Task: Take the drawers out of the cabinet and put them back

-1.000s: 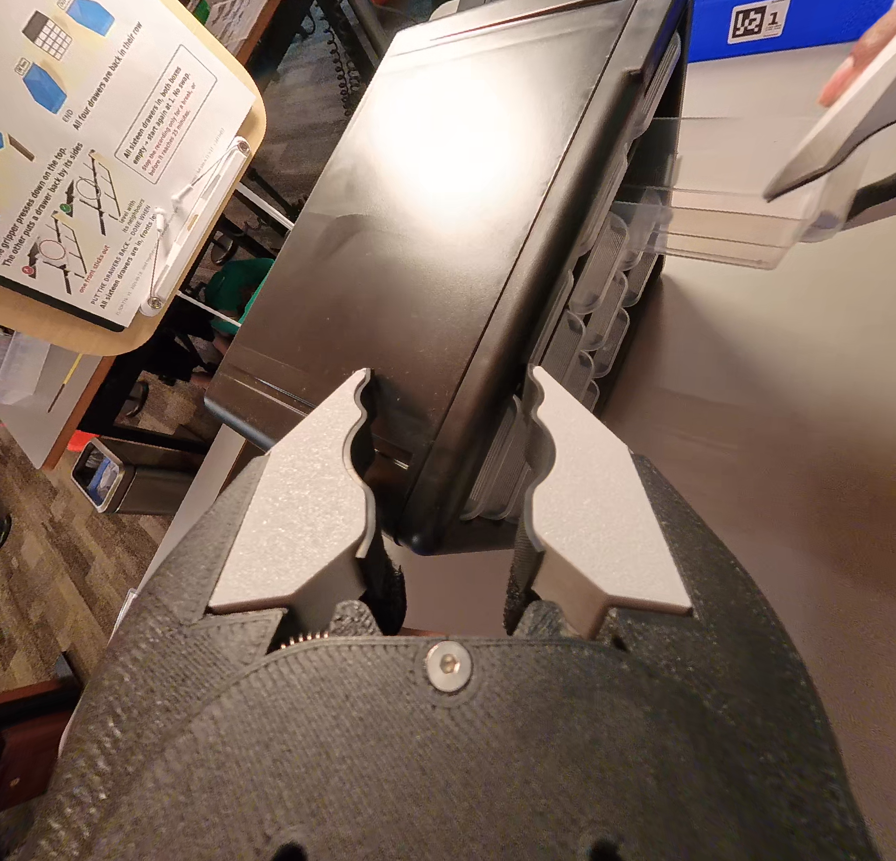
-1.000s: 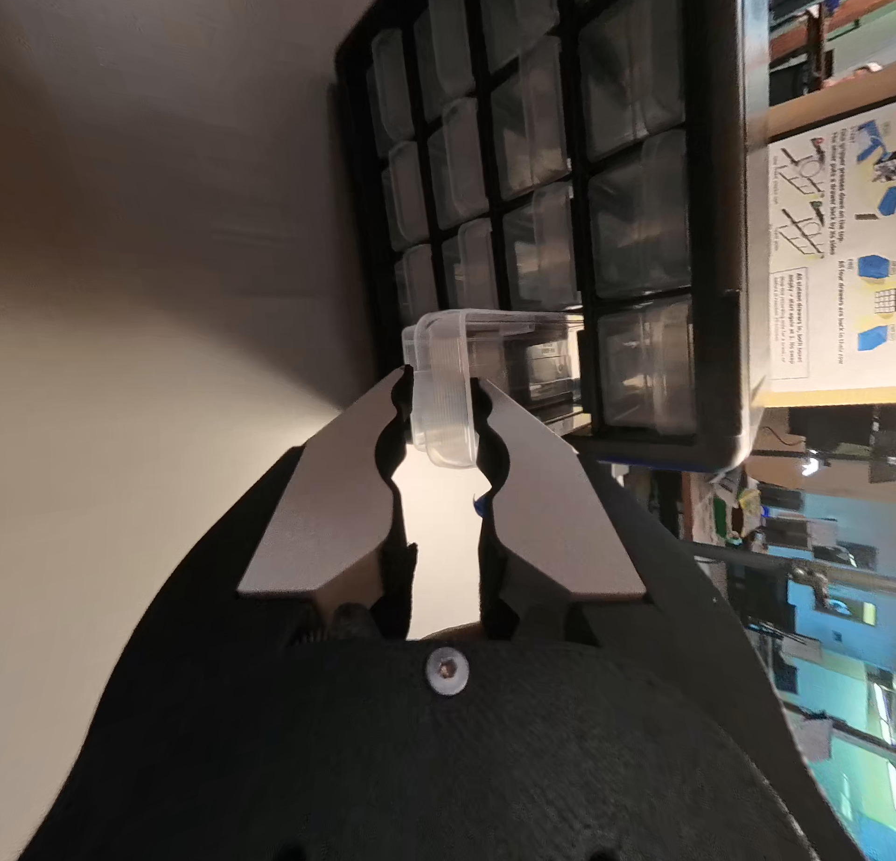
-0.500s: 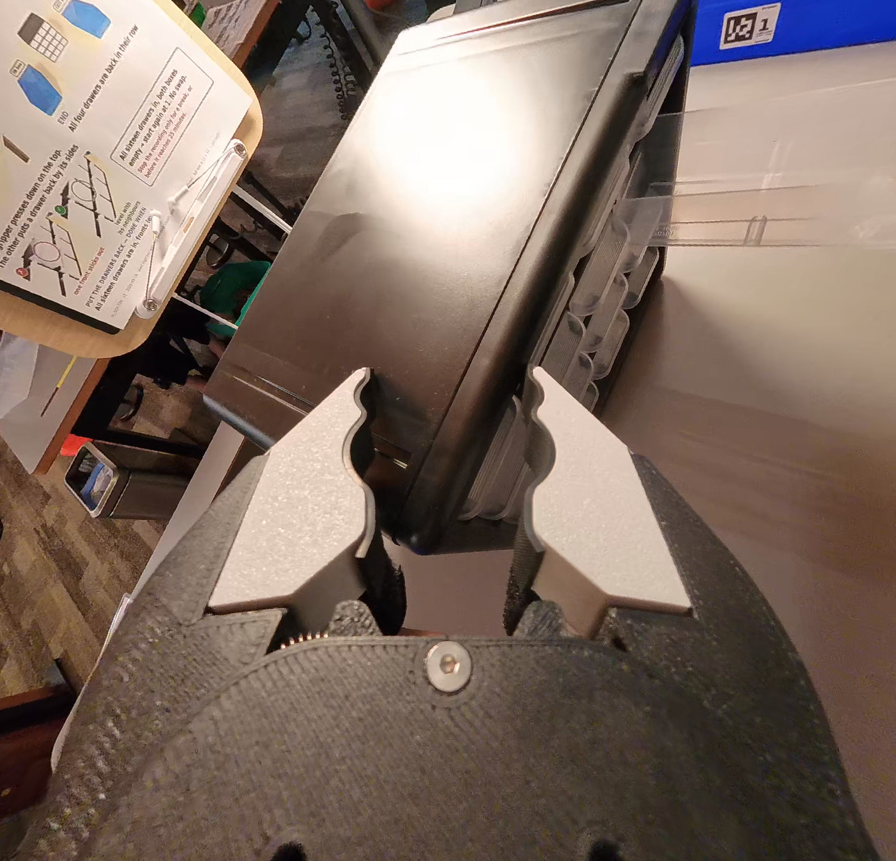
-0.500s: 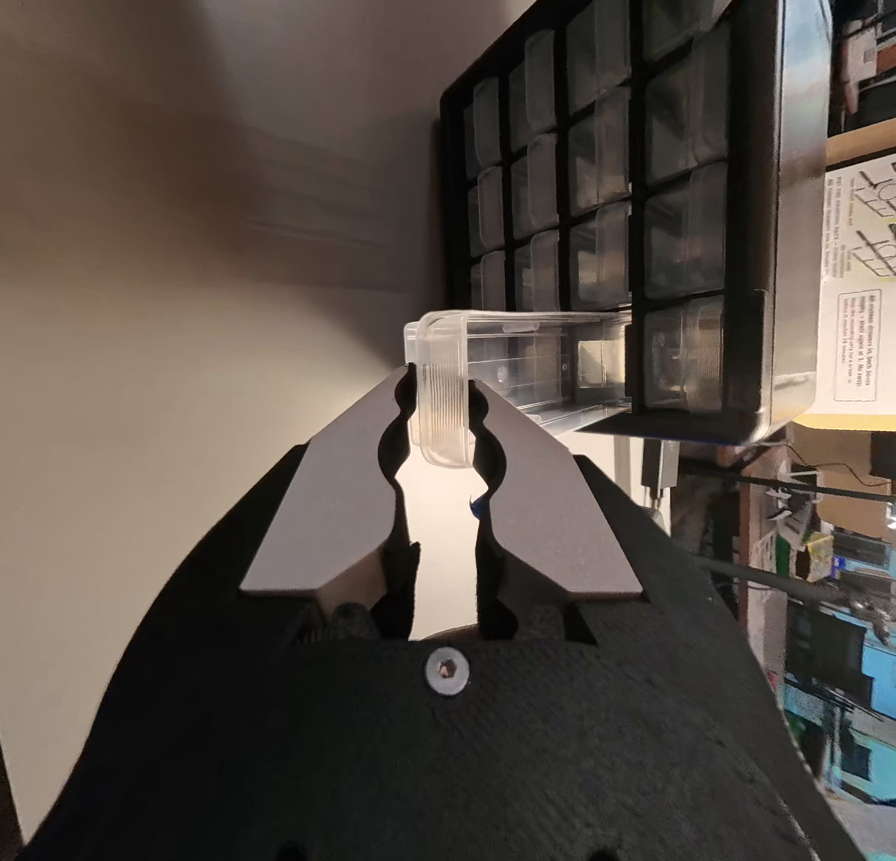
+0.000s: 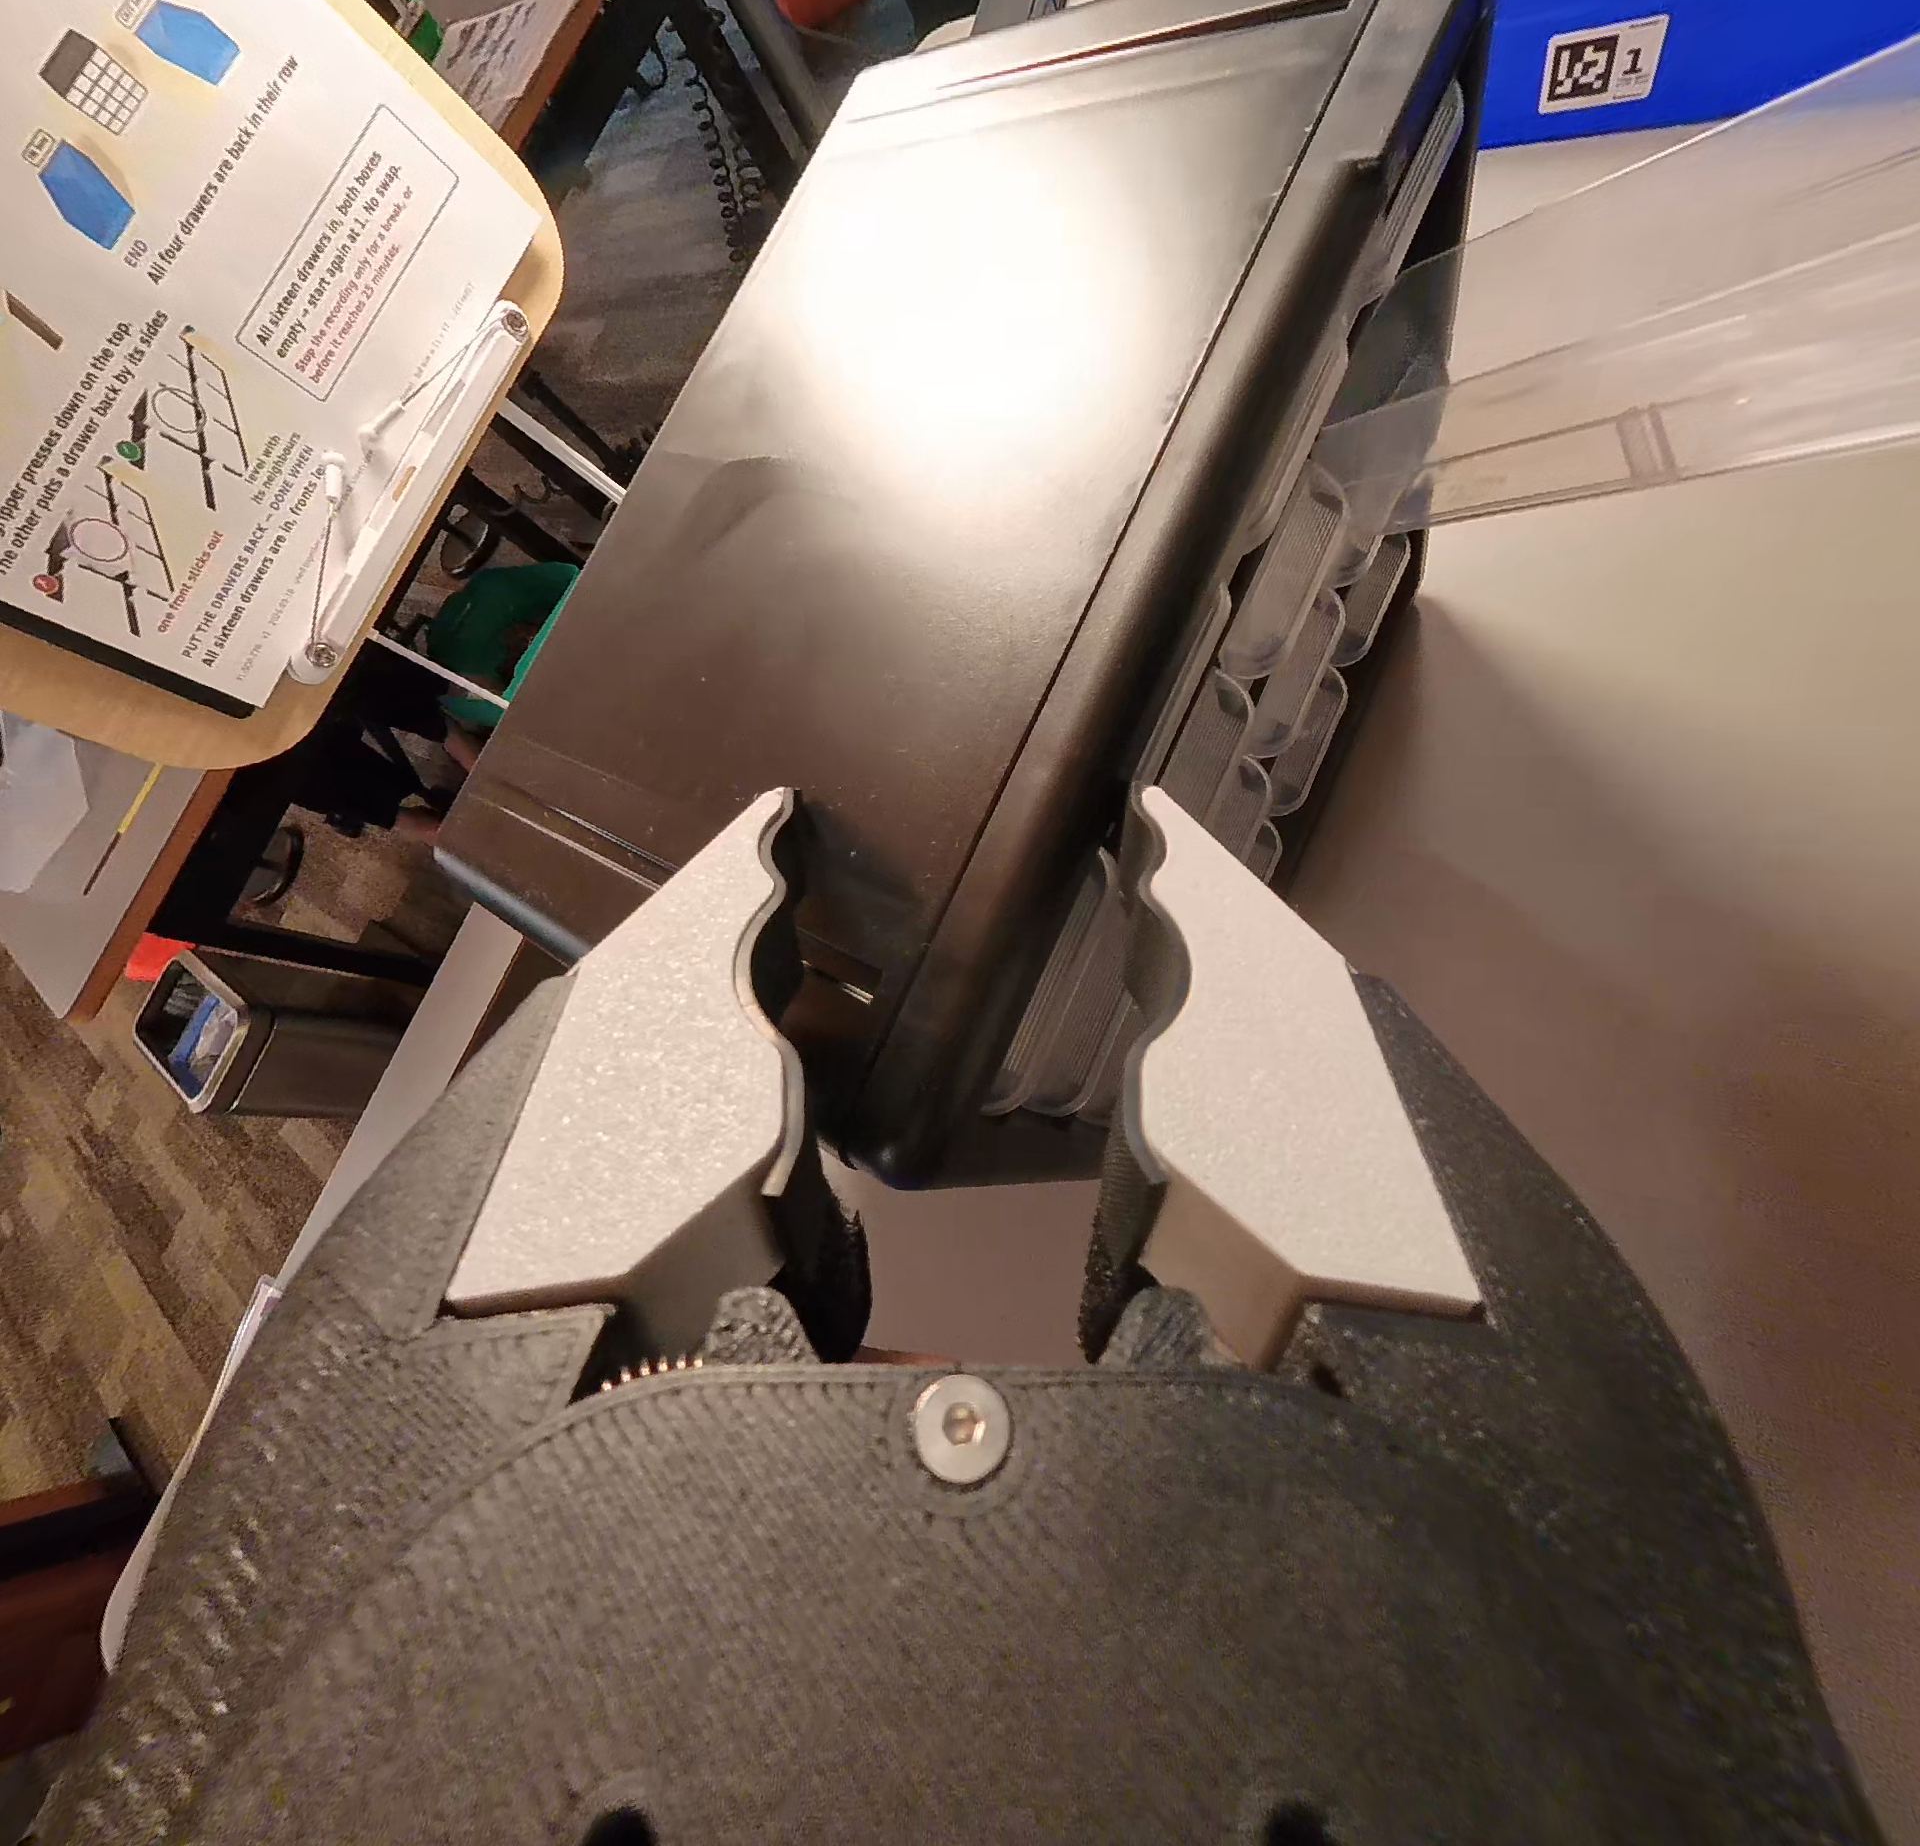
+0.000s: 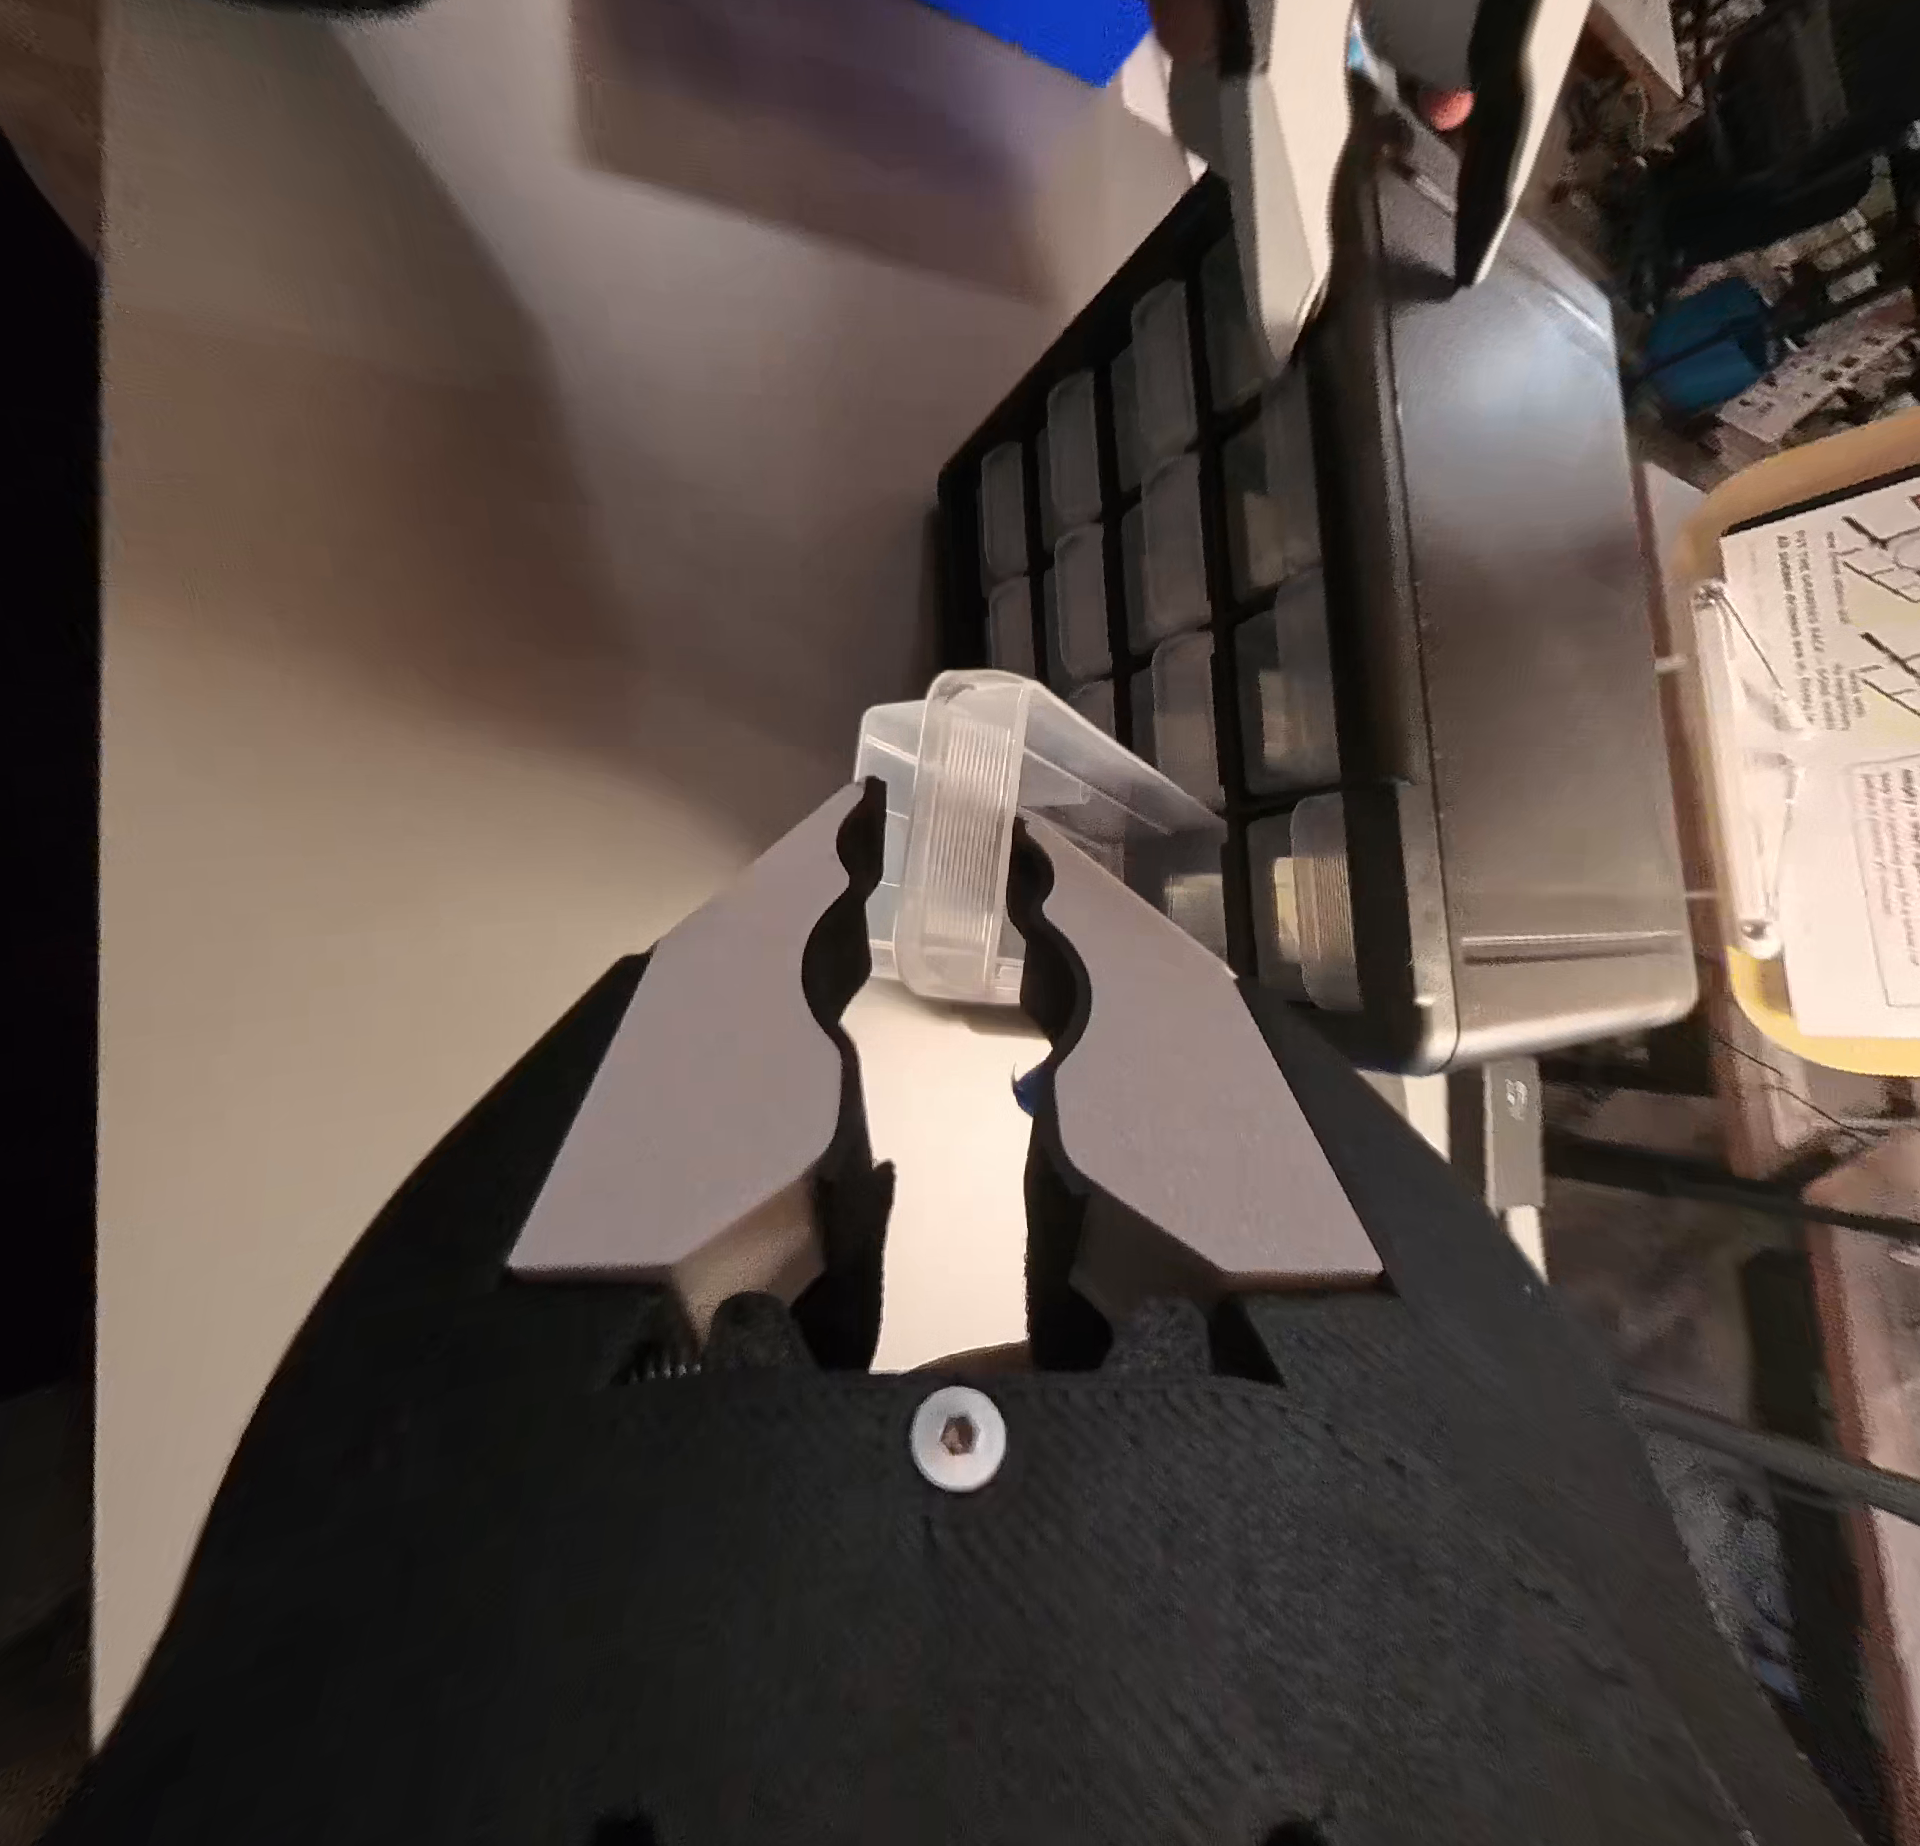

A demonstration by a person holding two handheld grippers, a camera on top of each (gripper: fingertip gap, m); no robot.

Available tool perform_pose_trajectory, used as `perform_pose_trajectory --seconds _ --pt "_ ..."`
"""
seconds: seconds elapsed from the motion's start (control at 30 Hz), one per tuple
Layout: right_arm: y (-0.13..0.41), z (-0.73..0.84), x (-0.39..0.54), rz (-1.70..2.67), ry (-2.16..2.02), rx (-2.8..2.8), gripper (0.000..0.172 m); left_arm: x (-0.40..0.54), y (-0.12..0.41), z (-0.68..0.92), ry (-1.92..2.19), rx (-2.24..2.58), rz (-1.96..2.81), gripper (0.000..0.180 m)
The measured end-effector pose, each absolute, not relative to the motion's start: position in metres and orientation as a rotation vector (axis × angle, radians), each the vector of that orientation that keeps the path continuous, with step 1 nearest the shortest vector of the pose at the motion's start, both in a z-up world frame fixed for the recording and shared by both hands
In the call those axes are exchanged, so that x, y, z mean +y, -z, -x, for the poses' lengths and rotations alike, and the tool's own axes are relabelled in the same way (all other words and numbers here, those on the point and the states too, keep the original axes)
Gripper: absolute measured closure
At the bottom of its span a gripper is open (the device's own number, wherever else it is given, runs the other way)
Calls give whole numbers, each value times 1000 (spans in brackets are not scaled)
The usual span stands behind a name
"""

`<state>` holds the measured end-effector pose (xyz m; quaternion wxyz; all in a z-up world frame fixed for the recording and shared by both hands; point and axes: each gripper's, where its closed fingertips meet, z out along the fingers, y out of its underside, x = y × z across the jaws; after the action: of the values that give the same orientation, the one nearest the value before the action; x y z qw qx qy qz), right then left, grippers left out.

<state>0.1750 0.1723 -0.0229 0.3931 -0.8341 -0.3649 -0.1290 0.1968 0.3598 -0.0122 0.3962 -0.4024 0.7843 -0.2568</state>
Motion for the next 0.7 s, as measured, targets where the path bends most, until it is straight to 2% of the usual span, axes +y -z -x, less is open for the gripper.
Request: perform_pose_trajectory --seconds 0.43,0.7 --pt "-9 -185 165 2033 -106 -754 151 360 12 -197 651 1988 1019 120" --pt "-26 -185 149 1974 -149 -699 152 361 12 -198 652 1987 1020 120"
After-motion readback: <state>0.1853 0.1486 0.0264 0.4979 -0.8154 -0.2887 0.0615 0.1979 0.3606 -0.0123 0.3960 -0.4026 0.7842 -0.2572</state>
